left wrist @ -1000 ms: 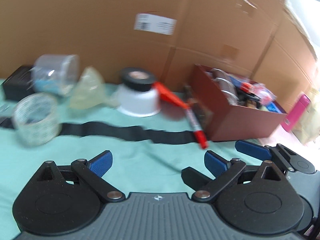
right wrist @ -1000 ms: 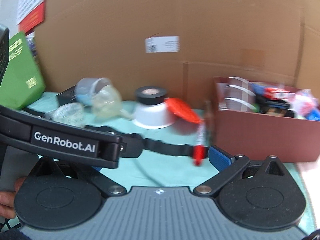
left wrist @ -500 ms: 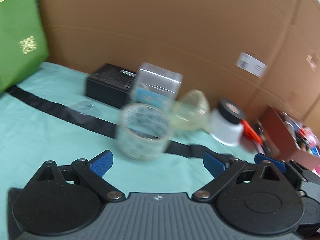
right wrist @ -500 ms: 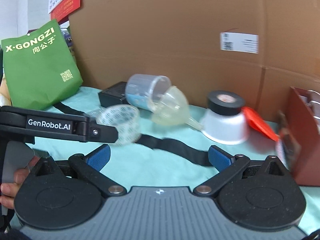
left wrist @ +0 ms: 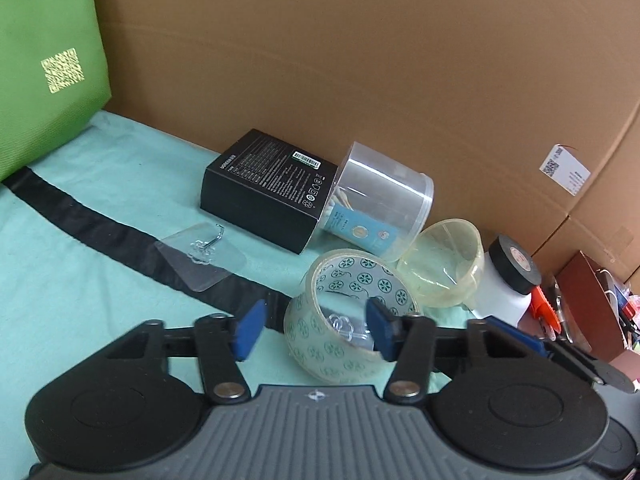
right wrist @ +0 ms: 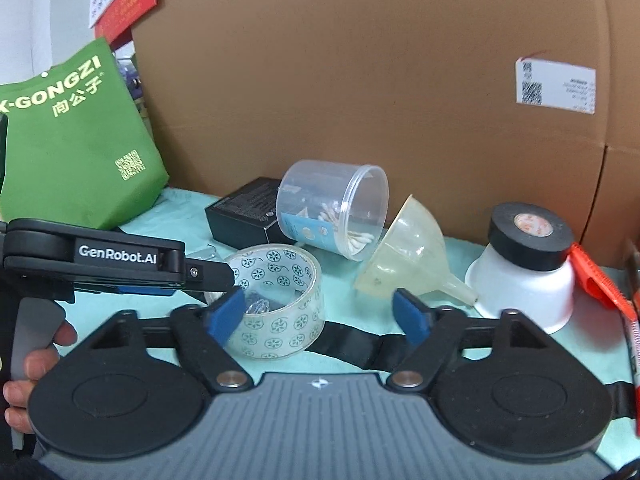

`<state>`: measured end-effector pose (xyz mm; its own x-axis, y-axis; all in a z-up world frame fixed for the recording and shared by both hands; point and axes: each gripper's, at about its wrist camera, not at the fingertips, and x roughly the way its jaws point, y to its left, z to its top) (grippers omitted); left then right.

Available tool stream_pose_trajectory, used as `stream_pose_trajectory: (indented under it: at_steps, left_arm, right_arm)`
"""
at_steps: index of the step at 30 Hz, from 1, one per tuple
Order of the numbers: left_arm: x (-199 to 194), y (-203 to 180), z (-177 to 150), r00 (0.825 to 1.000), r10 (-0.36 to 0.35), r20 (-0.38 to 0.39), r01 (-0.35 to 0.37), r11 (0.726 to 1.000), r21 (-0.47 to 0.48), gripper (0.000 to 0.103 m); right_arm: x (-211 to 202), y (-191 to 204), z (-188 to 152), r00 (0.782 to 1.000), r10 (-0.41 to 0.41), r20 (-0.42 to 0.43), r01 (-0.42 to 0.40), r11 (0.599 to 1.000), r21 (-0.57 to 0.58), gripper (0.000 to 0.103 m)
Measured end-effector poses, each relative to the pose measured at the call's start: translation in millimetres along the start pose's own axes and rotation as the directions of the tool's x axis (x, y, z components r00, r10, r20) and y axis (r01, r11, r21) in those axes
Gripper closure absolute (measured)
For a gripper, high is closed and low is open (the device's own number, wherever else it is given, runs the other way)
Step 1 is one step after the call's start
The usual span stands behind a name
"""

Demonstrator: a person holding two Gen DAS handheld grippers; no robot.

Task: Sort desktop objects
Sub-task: 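Close the right gripper on the rim of the clear tape roll, then lift the tape roll with the right gripper and carry it over the maroon box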

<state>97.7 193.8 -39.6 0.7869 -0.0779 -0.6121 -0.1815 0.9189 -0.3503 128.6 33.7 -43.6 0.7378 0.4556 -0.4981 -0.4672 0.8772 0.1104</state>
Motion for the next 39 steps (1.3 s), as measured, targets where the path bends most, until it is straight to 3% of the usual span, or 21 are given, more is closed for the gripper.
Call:
stream_pose_trajectory:
  at_steps: [5,17,30,39]
  left_arm:
    - [12,-1,3,0.999,-0.012,-0.031,0.013,1.0,0.012,0.076]
    - [28,-2,6,0.999,0.025,-0.047,-0.024,0.999,0.022,0.082]
    - [35,-8,1,0.998,0.054,-0.035,-0.053,0.998,0.033,0.081]
    - [14,-11,-3,0.998,0.069,-0.013,-0.069,0.997,0.031,0.084]
  right_arm:
    - [15,-2,2,1.0,0.004,-0.026,-0.004,1.0,0.014,0.055]
    - [34,6,6,0.998,0.016,-0.061,-0.013,0.999,0.042,0.082]
    - [44,5,8,0.996,0.016,-0.089,-0.011,0.998,0.056,0.083]
    - [32,4,6,0.997,0.01,-0.08,-0.006,0.998,0.06,0.09]
